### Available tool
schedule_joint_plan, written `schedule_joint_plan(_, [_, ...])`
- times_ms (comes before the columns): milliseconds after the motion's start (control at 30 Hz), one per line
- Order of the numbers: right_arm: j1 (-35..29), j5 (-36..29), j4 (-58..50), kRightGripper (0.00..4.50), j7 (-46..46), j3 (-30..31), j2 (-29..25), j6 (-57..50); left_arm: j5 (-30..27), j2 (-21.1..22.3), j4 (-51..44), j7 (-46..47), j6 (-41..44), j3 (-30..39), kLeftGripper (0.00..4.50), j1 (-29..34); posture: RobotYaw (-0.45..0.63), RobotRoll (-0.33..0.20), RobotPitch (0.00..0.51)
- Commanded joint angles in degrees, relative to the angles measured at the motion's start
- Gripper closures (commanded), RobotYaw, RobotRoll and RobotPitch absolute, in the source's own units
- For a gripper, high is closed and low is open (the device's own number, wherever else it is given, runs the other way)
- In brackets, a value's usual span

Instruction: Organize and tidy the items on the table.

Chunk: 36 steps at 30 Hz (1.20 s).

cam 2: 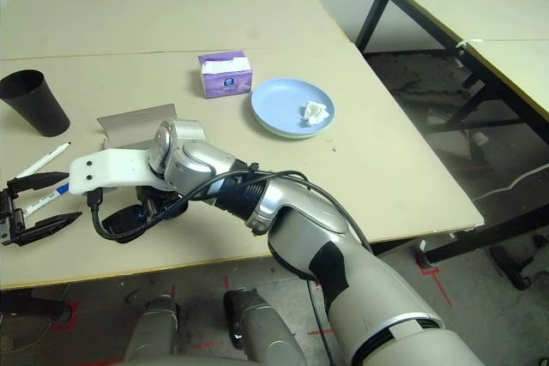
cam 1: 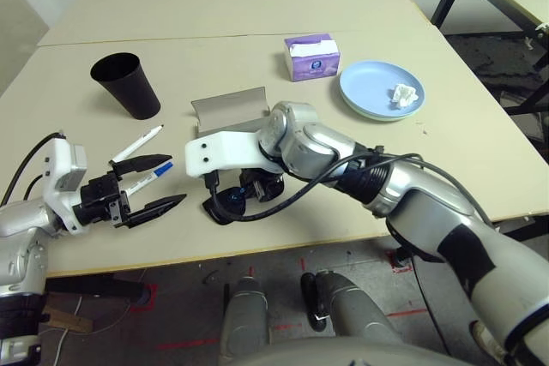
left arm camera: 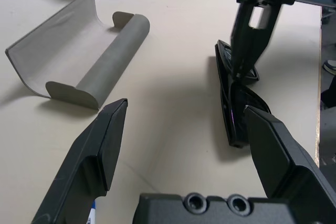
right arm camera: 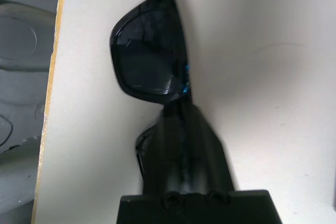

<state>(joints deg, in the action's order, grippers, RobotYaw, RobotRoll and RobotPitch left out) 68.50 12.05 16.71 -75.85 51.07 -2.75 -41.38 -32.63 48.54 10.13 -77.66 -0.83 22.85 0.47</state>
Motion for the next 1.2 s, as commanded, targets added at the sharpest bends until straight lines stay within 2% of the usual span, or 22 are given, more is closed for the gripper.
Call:
schedule_joint_plan(33, [0.2, -0.5, -1.3, 4.45, -1.0, 0.0, -0.1, -0.3, -1.0, -0.4, -1.5, 0.7, 0.8, 1.0, 0.0, 0.3, 0.07, 0.0, 0.176])
schedule_joint_plan(400, [-0.1, 0.0, -1.5, 4.45, -1.4, 0.7, -0.7, -0.3, -1.1, -0.7, -1.8, 1.0, 1.0, 0.7, 0.0, 1.0, 0.07, 0.0, 0.184])
schedule_joint_plan(533, [0.2, 0.1, -1.5, 3.65, -1.1, 0.4, -0.4, -0.2, -0.8, -0.5, -1.2, 0.7, 1.0, 0.5, 0.0, 1.1, 0.07, 0.0, 0.184])
schedule_joint_plan(867, [-0.7, 1.0, 0.1, 0.02, 0.0, 1.2, -0.3, 1.5, -0.6, -0.2, -0.8, 0.3, 1.0, 0.5, 0.0, 1.4, 0.07, 0.0, 0.184])
schedule_joint_plan(1200, [-2.2, 1.1, 0.9, 0.02, 0.7, 1.7, -0.1, 2.5, -0.7, -0.3, -1.6, 0.4, 1.2, 0.5, 0.0, 1.9, 0.06, 0.0, 0.189])
